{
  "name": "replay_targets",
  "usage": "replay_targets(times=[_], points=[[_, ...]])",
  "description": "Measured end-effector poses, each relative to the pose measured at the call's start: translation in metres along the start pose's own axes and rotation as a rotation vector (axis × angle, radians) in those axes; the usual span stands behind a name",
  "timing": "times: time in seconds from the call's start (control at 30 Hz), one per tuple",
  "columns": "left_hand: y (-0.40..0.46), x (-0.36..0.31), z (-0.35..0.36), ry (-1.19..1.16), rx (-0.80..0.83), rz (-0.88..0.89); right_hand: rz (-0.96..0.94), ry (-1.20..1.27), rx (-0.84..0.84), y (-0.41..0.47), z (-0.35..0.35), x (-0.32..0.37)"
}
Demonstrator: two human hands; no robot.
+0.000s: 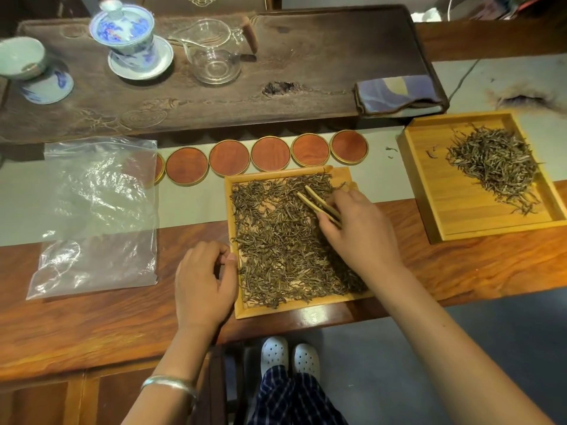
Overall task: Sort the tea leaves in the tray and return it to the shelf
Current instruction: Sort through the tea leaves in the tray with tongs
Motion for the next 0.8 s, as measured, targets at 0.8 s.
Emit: replay_targets(times=[0.8], points=[[0.0, 0.0, 0.001, 0.021, 0.004, 0.0, 0.101, -0.015, 0.012, -0.029, -0.016, -0.046]])
Point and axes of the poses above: each hand's wrist, its own y-axis towards the middle knuckle, its own z-axis out of the palm, x = y × z, the point moved 7 cm from there along y, towards the middle knuckle, and after that the axes turned 7 degrees about -y, right-handed, at the moved point
